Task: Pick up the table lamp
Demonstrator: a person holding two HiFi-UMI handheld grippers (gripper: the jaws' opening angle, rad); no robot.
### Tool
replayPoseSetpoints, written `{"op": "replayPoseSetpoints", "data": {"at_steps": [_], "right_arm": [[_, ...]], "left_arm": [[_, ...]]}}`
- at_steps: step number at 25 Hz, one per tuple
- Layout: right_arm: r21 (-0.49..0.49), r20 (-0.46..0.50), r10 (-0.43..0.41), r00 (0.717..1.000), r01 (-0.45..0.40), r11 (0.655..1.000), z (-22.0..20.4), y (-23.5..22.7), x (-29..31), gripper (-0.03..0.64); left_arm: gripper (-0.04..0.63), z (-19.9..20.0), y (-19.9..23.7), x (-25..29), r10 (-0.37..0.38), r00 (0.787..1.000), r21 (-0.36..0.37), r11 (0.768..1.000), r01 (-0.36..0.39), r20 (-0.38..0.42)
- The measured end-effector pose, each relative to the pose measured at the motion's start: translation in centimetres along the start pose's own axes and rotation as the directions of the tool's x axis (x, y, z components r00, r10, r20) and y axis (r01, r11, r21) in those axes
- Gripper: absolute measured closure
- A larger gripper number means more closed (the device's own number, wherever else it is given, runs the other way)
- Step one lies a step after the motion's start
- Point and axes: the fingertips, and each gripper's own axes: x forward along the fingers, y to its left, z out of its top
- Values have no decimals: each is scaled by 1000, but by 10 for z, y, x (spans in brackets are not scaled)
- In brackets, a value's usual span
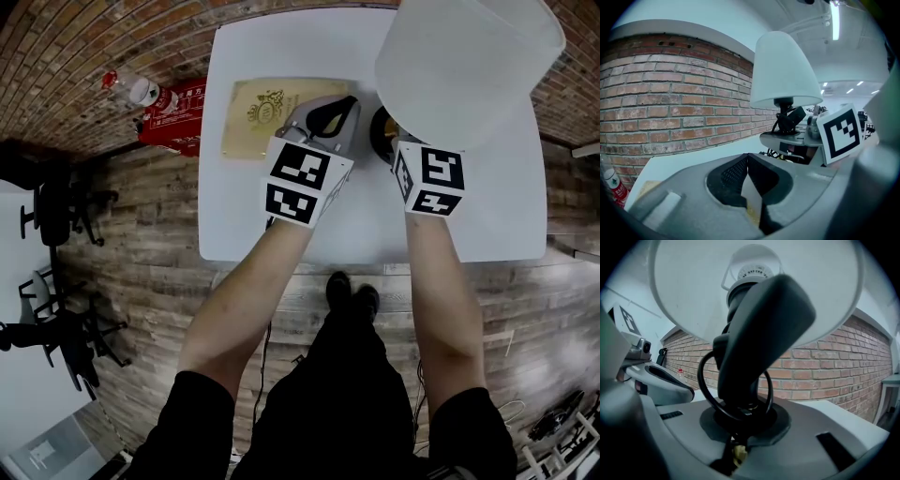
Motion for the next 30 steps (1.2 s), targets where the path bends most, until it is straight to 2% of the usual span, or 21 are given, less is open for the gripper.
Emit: {"op": "replayPoseSetpoints", "data": {"at_steps": [7, 15, 19, 25, 30], "right_arm": [[8, -85, 35, 996, -34, 999, -4, 0, 0, 578], [68, -148, 42, 988, -32, 997, 5, -18, -5, 588], [96, -160, 48, 986, -33, 995, 9, -22, -10, 592], [79, -151, 83, 985, -72, 994, 30, -17, -29, 595], [98, -192, 101, 976, -83, 992, 59, -13, -52, 595]], "left_arm": [[588, 15, 1, -7, 15, 1000, 2, 1000, -15, 10], [588, 16, 12, 1, 50, 997, 32, 998, -48, -61], [588, 25, 8, 2, 43, 997, -16, 999, -44, -70], [588, 45, -3, -11, 19, 998, -23, 1000, -21, -67], [588, 52, 8, -43, 34, 993, -10, 999, -35, -115]]}}
